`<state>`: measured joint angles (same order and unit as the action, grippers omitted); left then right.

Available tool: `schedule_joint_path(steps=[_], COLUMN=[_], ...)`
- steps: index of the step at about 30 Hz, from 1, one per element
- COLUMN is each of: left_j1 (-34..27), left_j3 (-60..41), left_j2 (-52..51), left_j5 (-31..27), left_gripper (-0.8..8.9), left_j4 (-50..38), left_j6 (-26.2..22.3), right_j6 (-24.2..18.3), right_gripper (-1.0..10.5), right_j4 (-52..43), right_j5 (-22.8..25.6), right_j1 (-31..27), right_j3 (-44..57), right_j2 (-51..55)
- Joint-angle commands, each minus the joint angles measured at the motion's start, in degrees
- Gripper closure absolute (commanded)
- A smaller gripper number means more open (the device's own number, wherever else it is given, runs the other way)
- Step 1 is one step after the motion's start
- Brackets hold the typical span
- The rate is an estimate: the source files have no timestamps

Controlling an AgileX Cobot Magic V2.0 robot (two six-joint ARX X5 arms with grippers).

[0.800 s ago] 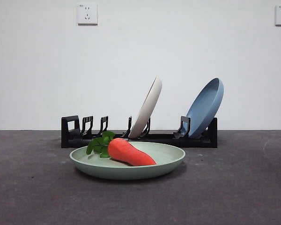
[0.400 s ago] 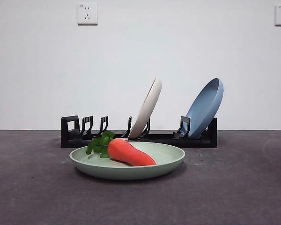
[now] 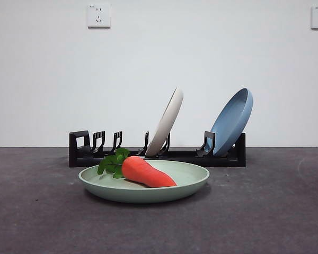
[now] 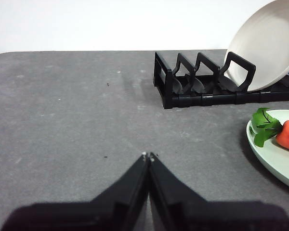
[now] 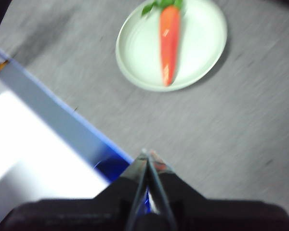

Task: Take the green plate from the plate rack,put the plate on the table,take the carrot from the table,put the carrot in the plate

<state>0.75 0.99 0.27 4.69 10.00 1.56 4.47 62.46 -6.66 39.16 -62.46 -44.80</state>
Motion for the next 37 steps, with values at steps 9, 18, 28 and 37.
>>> schedule_joint_path(steps=[9,18,28,37], left_j1=[-0.2,-0.2,-0.2,-0.2], left_j3=[-0.7,-0.7,-0.7,-0.7], left_j2=[-0.2,-0.2,-0.2,-0.2], left_j5=[0.1,0.1,0.1,0.1], left_gripper=[8.16,8.16,8.16,8.16], left_j4=[-0.5,-0.5,-0.4,-0.5], left_j6=[0.3,0.3,0.3,0.3], right_j6=[-6.3,-2.3,2.2,3.6], right_gripper=[9.5,9.5,9.5,9.5], right_j4=[-23.2,-46.9,-54.6,-53.0], right_j5=[-5.2,-5.0,-2.9,-2.0], right_j1=[-21.0,-29.8,-31.3,-31.3], right_j3=[11.4,37.2,56.4,62.1], right_j2=[17.3,34.0,42.6,44.7])
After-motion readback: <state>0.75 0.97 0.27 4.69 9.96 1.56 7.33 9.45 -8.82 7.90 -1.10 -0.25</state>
